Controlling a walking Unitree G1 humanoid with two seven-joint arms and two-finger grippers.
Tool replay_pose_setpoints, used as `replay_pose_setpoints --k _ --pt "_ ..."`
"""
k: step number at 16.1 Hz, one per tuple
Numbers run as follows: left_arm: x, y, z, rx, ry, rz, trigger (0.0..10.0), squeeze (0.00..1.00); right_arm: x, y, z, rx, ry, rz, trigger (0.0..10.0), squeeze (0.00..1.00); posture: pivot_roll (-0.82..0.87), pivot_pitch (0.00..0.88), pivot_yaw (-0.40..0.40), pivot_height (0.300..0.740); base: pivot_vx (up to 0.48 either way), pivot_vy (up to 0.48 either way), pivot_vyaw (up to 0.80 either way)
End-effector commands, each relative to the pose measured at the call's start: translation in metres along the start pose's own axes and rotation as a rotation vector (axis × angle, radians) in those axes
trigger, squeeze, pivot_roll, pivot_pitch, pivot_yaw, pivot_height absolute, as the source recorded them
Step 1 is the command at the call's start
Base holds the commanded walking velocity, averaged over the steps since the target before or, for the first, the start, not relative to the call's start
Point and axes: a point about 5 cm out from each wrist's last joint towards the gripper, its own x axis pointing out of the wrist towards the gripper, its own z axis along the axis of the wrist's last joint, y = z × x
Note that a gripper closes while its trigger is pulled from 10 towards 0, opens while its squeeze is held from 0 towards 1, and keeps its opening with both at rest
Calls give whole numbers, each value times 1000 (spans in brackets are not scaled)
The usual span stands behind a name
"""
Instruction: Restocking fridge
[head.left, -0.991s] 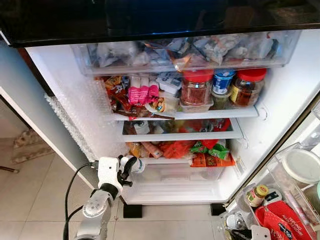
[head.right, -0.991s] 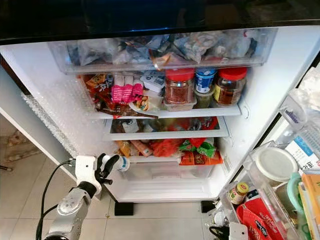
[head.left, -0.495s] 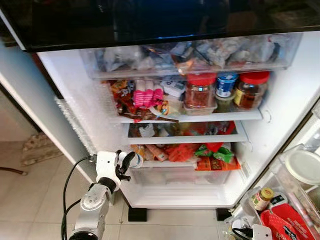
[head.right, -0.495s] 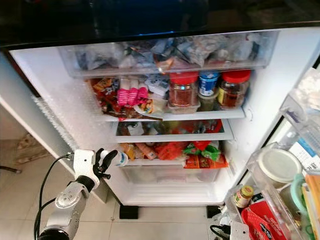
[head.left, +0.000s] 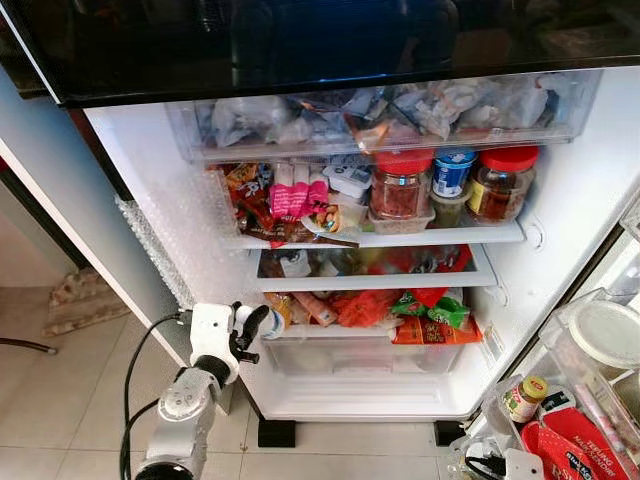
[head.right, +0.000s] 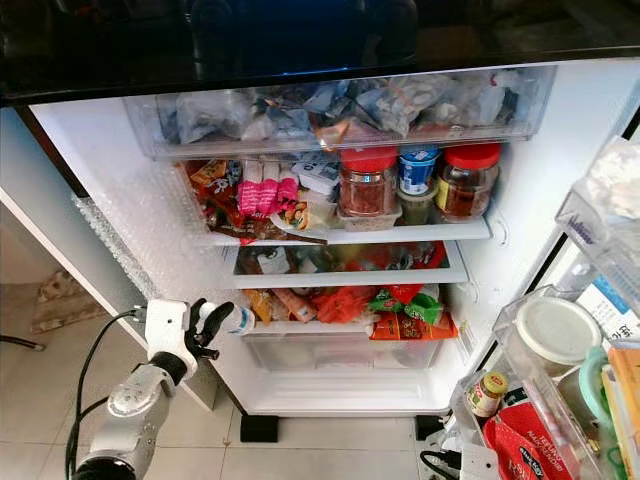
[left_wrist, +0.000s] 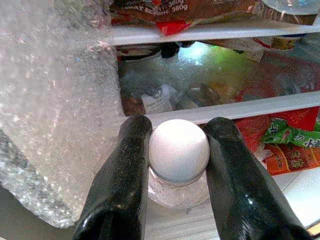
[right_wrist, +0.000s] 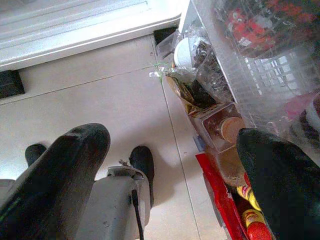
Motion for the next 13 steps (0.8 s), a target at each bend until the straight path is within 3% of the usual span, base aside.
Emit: replay_pose_setpoints --k 1,5,10,13 --pt "2 4 2 8 8 2 10000 0 0 2 -5 1 14 2 10000 0 -24 1 78 740 0 0 0" --pt "2 4 3 7 9 1 10000 0 0 3 -4 -7 14 15 10000 0 -22 11 78 740 0 0 0" --pt "2 4 1 7 19 -3 10000 0 1 6 4 -244 9 86 10000 0 -20 26 81 683 0 0 0" --pt "2 3 0 7 29 -12 10000 0 1 6 4 -248 3 88 10000 0 -21 28 81 665 0 0 0"
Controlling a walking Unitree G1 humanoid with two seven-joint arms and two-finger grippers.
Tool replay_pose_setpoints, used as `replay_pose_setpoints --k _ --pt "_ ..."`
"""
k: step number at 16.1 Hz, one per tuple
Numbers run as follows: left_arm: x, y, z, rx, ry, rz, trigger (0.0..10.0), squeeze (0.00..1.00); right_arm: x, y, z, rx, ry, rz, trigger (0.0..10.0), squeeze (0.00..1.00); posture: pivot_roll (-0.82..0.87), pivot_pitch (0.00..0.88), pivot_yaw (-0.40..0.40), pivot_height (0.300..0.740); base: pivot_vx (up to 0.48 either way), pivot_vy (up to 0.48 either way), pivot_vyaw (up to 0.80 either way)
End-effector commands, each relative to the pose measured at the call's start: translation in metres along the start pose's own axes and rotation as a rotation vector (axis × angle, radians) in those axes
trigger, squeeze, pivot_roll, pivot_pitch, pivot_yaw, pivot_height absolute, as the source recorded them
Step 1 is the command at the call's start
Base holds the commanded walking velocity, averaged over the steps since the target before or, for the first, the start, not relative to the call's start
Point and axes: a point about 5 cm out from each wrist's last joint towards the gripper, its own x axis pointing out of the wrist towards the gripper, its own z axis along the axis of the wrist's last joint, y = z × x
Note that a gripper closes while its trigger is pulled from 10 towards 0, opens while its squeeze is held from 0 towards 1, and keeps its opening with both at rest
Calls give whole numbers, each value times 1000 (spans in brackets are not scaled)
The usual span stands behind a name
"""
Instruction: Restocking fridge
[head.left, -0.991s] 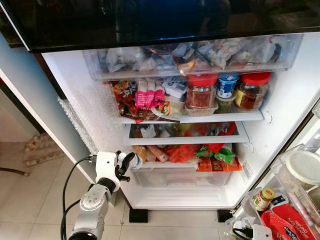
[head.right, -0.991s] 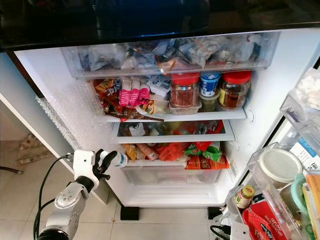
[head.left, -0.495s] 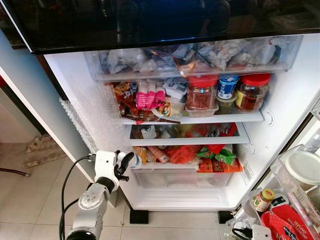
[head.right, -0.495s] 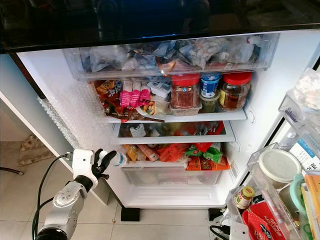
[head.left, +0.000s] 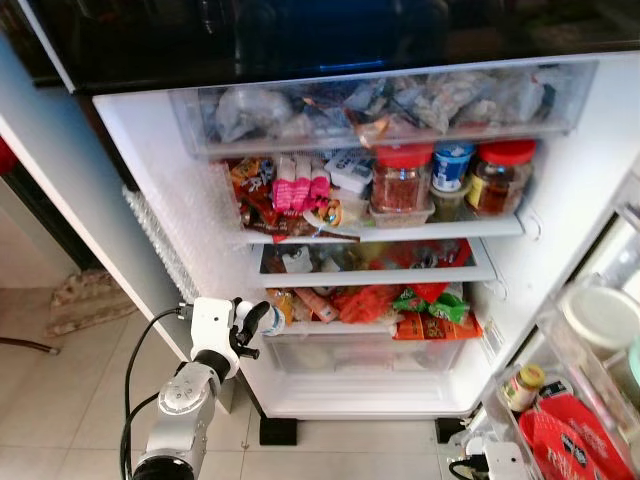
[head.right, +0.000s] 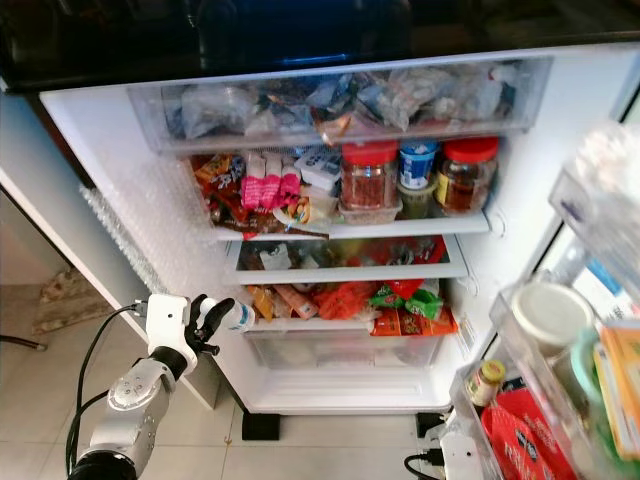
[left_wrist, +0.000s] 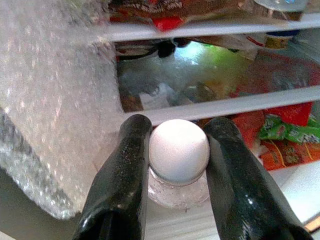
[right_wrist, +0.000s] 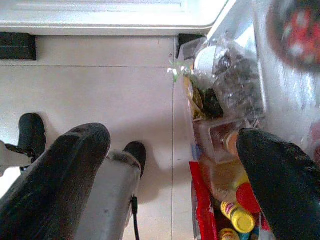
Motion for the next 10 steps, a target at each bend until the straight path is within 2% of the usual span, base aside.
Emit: replay_pose_setpoints --k 1,10 --pt "-2 2 -5 4 35 -19 10000 0 0 1 -2 -11 6 -1 10000 0 -17 31 81 665 0 0 0" --pt "1 -4 -5 5 56 -85 10000 0 0 0 -1 -3 2 -2 10000 0 -17 45 79 665 0 0 0"
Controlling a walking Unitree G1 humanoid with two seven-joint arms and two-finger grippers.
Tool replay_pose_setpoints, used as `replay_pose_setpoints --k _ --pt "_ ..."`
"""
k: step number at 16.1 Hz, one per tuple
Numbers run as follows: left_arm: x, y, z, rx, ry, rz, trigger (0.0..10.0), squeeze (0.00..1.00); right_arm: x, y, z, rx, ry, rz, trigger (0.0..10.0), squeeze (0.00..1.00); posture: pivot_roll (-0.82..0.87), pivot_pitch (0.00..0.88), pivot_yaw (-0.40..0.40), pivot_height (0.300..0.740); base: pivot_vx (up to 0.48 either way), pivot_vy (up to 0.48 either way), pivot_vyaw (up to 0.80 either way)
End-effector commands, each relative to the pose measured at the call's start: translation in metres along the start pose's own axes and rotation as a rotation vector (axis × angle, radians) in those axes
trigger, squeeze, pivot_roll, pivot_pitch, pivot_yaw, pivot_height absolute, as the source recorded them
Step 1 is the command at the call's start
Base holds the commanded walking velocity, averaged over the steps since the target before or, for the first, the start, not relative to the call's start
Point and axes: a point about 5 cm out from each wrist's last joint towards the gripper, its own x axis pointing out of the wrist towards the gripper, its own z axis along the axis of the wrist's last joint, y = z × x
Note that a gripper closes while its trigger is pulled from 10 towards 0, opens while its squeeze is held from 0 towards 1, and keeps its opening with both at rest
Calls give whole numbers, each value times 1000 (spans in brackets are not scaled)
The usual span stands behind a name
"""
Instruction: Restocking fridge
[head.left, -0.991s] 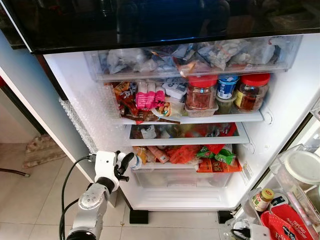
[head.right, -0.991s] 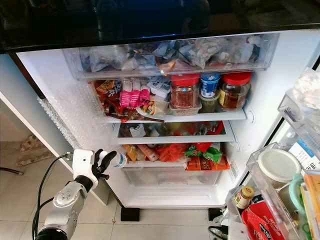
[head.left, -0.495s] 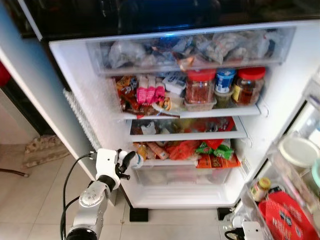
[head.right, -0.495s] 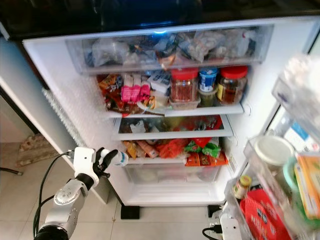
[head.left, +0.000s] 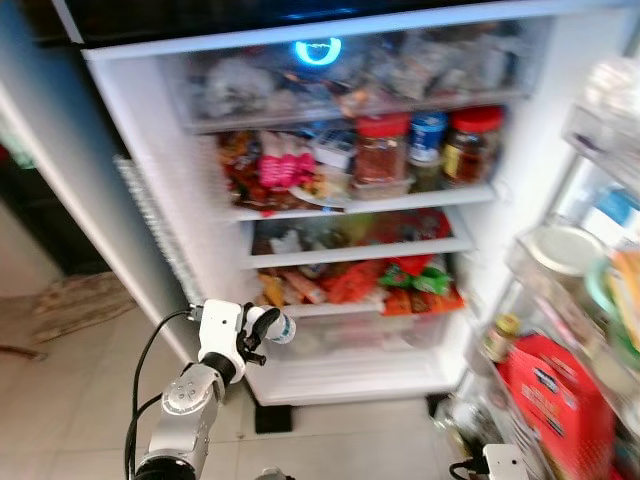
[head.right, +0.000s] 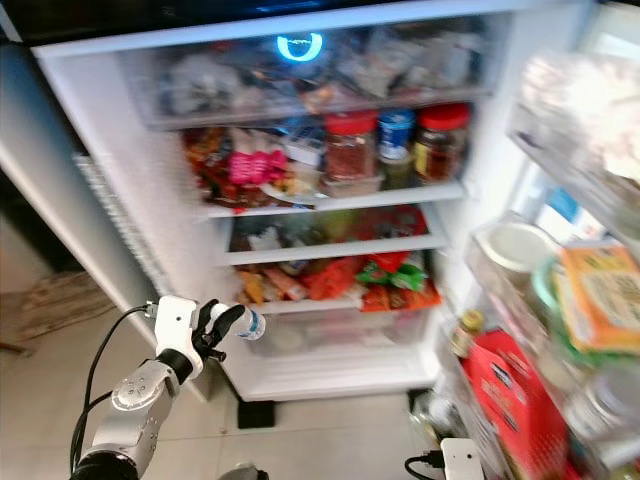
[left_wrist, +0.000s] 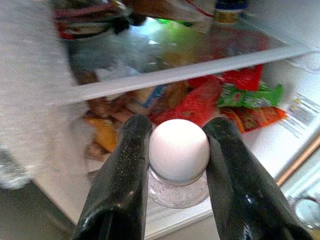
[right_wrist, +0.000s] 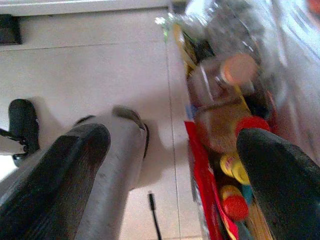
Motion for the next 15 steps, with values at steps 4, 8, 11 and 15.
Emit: replay_pose_setpoints --k 4,8,11,15 --pt "0 2 -3 9 33 -8 10000 0 0 0 0 -7 1 2 10000 0 -17 46 76 665 0 0 0" --pt "2 2 -2 16 34 -11 10000 0 0 0 0 -9 1 -2 10000 0 -18 45 75 665 0 0 0" --pt "3 2 -1 28 29 -13 10000 0 0 0 0 -8 0 -1 10000 0 -14 47 75 665 0 0 0" --pt "4 3 1 52 28 -8 10000 0 0 0 0 -9 2 0 10000 0 -11 49 76 665 0 0 0"
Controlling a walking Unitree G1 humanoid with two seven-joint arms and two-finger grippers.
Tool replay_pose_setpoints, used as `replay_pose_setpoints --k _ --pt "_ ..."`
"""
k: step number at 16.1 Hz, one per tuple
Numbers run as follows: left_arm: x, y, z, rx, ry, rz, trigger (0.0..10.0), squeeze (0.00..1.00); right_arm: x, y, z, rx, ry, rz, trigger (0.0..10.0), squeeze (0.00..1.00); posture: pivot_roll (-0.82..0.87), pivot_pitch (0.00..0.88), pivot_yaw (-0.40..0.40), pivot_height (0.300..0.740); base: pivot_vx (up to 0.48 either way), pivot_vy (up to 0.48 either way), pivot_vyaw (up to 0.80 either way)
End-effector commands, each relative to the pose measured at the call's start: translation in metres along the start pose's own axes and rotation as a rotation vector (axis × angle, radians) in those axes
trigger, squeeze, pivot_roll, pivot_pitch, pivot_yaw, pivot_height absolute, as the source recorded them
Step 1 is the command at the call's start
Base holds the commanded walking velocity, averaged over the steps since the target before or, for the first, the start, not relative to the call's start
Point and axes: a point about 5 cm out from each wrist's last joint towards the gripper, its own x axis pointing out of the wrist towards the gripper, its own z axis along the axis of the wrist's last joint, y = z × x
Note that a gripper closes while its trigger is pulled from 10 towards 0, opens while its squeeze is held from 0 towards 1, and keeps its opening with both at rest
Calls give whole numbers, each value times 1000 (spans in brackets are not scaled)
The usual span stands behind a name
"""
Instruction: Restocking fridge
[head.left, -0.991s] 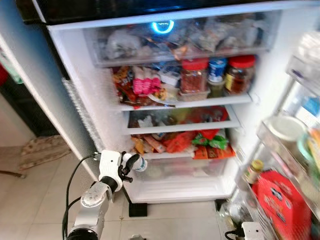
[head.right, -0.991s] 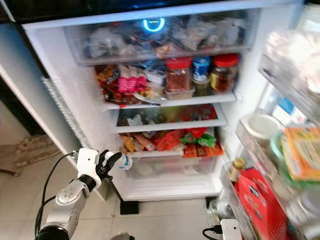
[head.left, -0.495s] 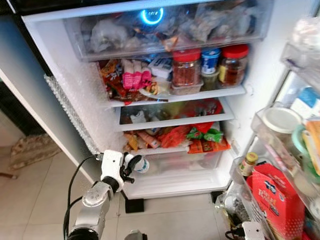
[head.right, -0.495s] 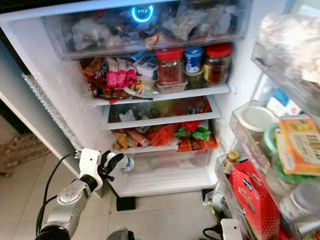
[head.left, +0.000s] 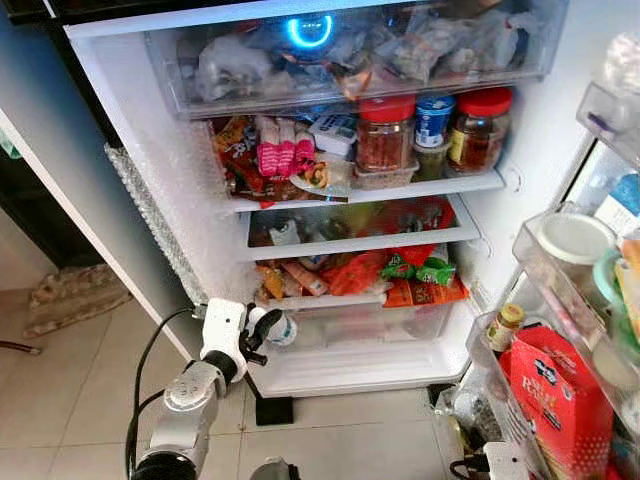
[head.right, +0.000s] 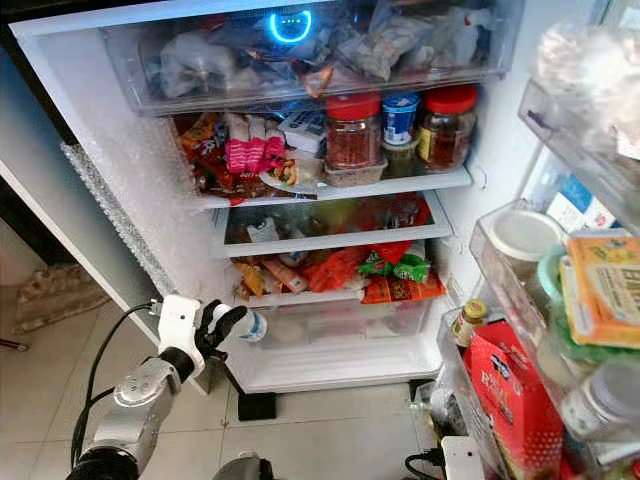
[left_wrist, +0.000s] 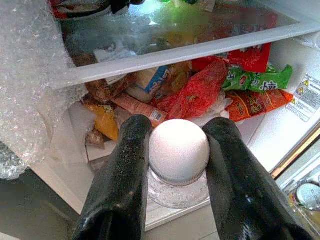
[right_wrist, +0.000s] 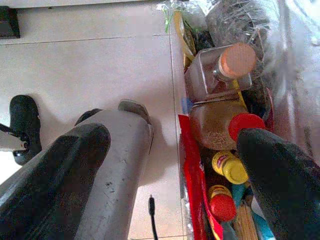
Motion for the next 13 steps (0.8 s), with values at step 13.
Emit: replay_pose_setpoints --k 13 --pt "3 1 2 61 14 -30 10000 0 0 0 0 -11 6 -20 10000 0 -3 72 78 665 286 0 0"
